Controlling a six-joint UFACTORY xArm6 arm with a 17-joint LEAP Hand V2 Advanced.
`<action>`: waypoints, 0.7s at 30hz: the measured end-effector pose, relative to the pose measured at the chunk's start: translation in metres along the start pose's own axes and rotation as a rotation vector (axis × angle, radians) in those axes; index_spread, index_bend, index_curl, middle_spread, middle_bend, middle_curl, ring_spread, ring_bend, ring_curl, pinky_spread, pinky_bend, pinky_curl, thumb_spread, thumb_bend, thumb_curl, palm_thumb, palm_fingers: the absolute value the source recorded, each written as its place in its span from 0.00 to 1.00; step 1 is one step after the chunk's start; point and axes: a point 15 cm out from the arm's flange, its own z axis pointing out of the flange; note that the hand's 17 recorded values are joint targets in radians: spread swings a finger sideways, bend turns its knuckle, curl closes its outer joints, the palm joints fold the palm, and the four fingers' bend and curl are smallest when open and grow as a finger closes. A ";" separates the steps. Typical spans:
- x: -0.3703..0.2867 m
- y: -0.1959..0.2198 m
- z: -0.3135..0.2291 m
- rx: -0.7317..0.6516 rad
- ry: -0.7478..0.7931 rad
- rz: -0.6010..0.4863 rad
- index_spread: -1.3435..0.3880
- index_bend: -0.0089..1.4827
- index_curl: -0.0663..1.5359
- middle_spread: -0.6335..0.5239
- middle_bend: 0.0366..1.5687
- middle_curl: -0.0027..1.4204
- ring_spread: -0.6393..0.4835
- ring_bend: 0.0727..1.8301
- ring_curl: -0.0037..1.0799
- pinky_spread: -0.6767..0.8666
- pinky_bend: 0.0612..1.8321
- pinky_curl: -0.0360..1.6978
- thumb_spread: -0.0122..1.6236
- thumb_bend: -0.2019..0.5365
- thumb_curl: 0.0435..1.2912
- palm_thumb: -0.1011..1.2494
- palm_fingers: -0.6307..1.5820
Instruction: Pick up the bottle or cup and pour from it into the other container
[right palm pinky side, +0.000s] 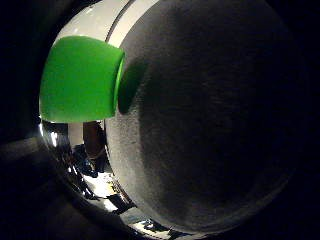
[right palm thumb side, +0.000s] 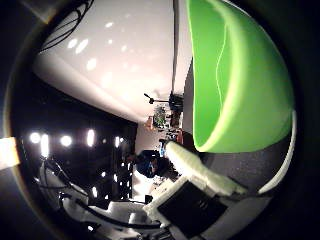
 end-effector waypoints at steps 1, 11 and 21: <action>0.000 0.000 0.001 -0.001 0.000 0.000 0.70 0.10 0.20 0.57 0.25 0.27 0.60 0.31 0.28 0.59 0.23 0.18 0.59 0.25 0.22 0.53 0.47; -0.012 0.012 0.019 -0.087 -0.047 0.020 0.58 0.15 0.23 0.34 0.45 0.42 0.36 0.55 0.45 0.16 0.53 0.27 0.56 0.24 0.33 0.71 0.73; -0.014 0.011 0.020 -0.091 -0.053 0.018 0.49 0.38 0.47 0.26 0.60 0.63 0.32 0.68 0.62 0.23 0.67 0.44 0.45 0.24 0.44 0.76 0.72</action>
